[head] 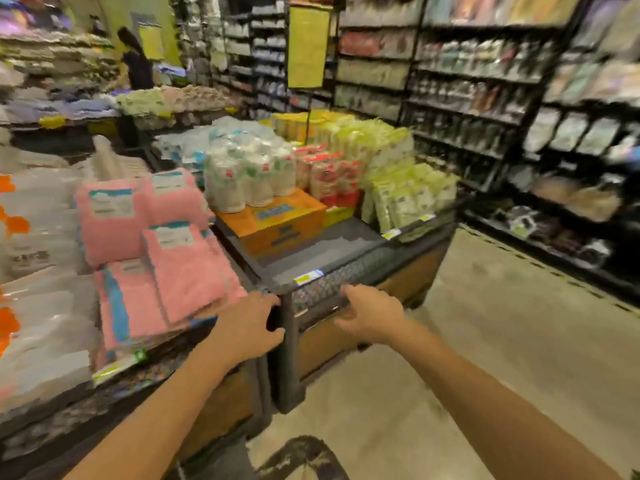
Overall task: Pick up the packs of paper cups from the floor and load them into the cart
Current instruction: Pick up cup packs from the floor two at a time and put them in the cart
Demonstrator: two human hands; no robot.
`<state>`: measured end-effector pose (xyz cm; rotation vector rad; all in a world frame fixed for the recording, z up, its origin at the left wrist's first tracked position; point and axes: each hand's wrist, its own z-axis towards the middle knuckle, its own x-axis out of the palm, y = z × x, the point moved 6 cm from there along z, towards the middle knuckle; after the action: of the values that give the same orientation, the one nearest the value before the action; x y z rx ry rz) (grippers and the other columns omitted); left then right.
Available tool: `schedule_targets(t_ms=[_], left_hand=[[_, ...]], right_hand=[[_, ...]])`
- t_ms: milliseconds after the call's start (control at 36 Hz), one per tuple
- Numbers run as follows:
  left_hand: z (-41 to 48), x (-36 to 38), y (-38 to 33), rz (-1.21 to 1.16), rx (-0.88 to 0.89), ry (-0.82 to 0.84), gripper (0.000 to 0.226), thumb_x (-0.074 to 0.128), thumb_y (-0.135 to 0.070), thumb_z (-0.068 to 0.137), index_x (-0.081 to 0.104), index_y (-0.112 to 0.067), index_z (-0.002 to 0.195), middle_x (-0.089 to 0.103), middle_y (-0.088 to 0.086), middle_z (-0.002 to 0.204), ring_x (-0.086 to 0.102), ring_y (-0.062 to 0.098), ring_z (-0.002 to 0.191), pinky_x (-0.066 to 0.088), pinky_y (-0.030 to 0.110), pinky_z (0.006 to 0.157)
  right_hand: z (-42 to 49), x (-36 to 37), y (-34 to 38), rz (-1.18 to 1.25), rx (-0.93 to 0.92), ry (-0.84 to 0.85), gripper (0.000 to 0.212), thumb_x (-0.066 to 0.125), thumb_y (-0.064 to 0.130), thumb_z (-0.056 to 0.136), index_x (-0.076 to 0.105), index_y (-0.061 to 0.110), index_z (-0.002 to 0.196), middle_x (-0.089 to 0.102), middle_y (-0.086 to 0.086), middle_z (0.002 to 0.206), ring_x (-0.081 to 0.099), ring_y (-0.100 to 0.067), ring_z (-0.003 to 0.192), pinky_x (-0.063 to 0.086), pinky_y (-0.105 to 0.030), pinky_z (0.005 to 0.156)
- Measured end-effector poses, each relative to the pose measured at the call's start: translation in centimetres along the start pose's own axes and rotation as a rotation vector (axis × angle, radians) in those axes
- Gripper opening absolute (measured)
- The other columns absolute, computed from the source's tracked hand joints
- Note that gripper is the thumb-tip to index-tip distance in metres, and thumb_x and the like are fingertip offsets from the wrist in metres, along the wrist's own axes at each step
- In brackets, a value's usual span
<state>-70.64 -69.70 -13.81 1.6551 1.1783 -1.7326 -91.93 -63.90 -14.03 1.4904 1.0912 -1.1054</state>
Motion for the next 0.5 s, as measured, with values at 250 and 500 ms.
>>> schedule_targets(t_ms=[250, 500], left_hand=[[3.9, 5.1, -21.8, 0.141, 0.349, 0.154, 0.064, 0.059, -0.051, 0.092, 0.042, -0.025, 0.148, 0.049, 0.004, 0.143, 0.054, 0.027, 0.125, 0.048, 0.046, 0.102], [6.2, 12.1, -42.1, 0.185, 0.528, 0.223, 0.063, 0.062, -0.048, 0.09, 0.044, -0.025, 0.147, 0.048, 0.003, 0.146, 0.052, 0.026, 0.13, 0.046, 0.042, 0.104]], right_hand=[[-14.8, -1.8, -20.3, 0.142, 0.366, -0.073, 0.057, 0.066, 0.048, 0.094, 0.054, 0.017, 0.14, 0.062, -0.007, 0.137, 0.059, -0.028, 0.125, 0.048, -0.035, 0.098], [-28.4, -1.3, -39.2, 0.165, 0.662, -0.099, 0.062, 0.065, 0.056, 0.091, 0.052, 0.024, 0.142, 0.062, 0.0, 0.138, 0.06, -0.025, 0.122, 0.05, -0.037, 0.091]])
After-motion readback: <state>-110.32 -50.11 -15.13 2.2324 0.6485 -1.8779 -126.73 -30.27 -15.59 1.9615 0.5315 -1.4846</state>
